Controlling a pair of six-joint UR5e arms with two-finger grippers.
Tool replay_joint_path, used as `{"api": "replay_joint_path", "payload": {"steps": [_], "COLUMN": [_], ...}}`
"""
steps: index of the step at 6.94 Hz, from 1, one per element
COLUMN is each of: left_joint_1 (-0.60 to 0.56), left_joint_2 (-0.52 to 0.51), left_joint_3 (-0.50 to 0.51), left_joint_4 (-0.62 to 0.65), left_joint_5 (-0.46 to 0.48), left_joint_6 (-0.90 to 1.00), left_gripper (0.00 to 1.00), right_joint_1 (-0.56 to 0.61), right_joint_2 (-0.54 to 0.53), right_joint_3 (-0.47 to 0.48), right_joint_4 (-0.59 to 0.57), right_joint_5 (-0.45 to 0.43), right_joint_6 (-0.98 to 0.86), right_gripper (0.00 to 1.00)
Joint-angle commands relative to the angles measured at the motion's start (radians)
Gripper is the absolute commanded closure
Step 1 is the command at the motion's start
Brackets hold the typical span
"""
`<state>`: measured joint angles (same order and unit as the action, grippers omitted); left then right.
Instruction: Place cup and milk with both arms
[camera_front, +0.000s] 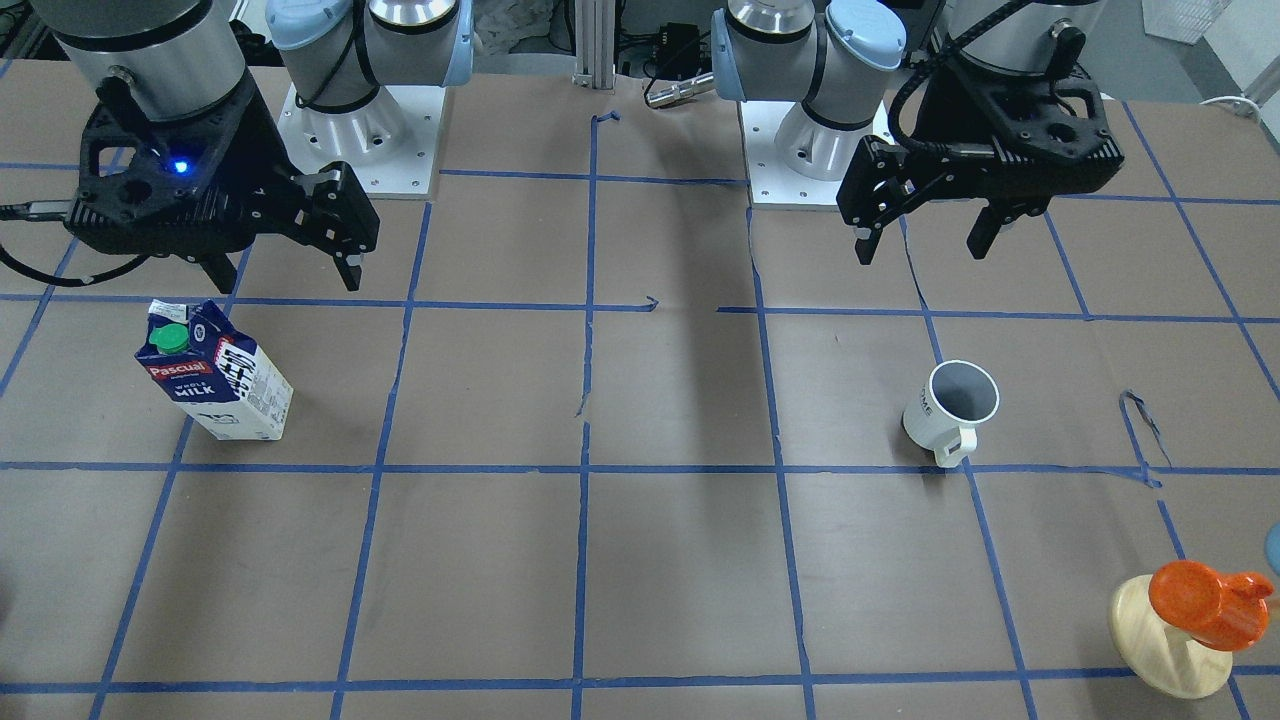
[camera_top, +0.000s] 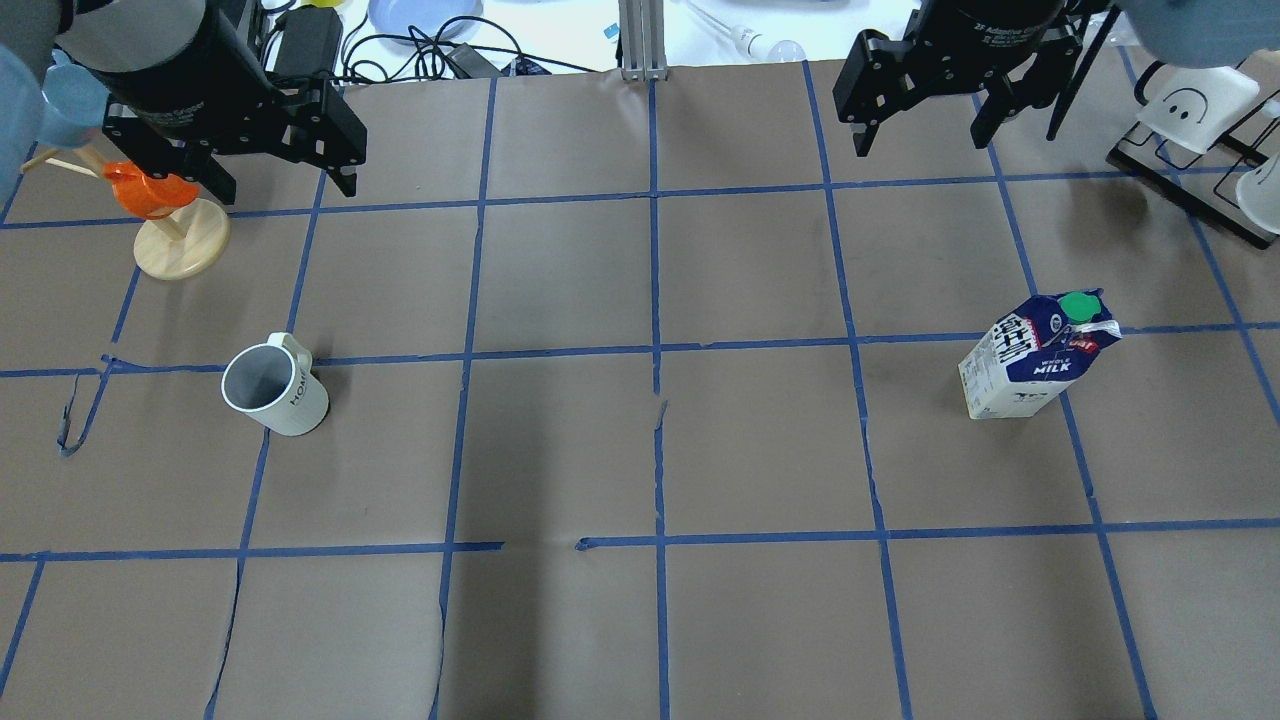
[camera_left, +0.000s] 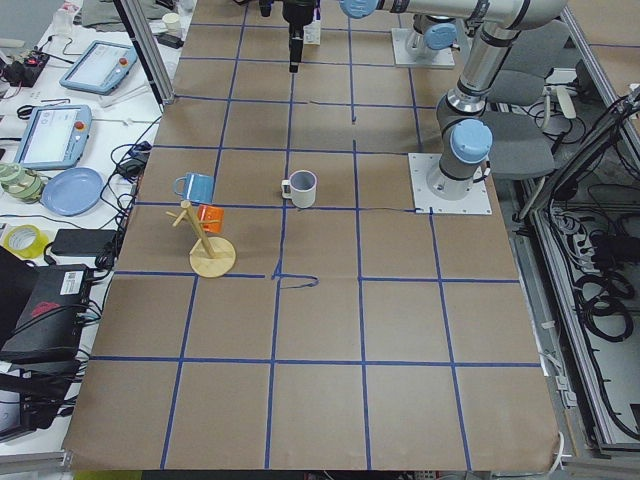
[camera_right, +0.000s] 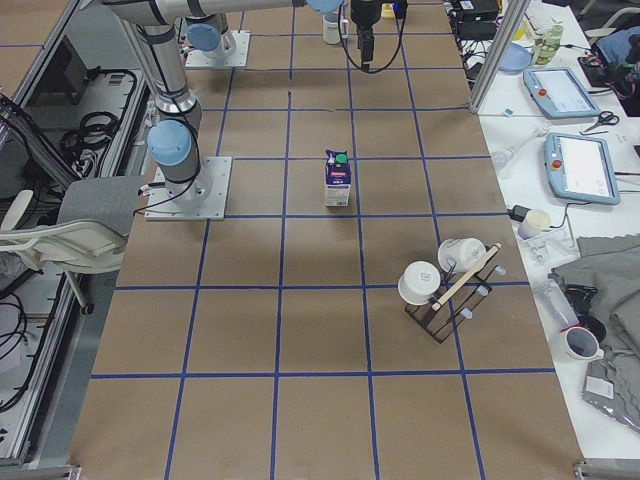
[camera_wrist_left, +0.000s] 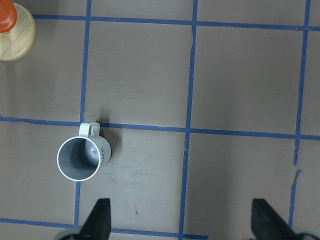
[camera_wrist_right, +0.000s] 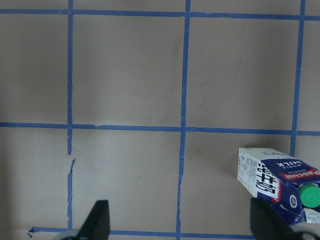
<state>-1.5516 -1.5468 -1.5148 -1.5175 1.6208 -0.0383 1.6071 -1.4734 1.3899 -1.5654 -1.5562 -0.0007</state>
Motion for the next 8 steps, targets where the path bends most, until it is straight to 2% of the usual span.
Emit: {"api": "replay_joint_path", "payload": {"steps": [1, 8], "left_joint_1": [-0.001, -0.001], "left_joint_2": [0.001, 0.002], "left_joint_3": [-0.002, -0.008], "left_joint_4": [0.0, 0.003], "left_joint_5": [0.001, 0.001], "left_joint_6": [0.0, 0.012], "left_gripper": [0.0, 0.0], "right_joint_1": [-0.001, -0.006], "right_joint_2": [0.001, 0.001], "right_joint_3": [0.009, 0.009], "right_joint_4": [-0.004, 0.001], "right_joint_5": [0.002, 0.002], "right_joint_6": [-0.005, -0.012], "right_gripper": [0.0, 0.0]}}
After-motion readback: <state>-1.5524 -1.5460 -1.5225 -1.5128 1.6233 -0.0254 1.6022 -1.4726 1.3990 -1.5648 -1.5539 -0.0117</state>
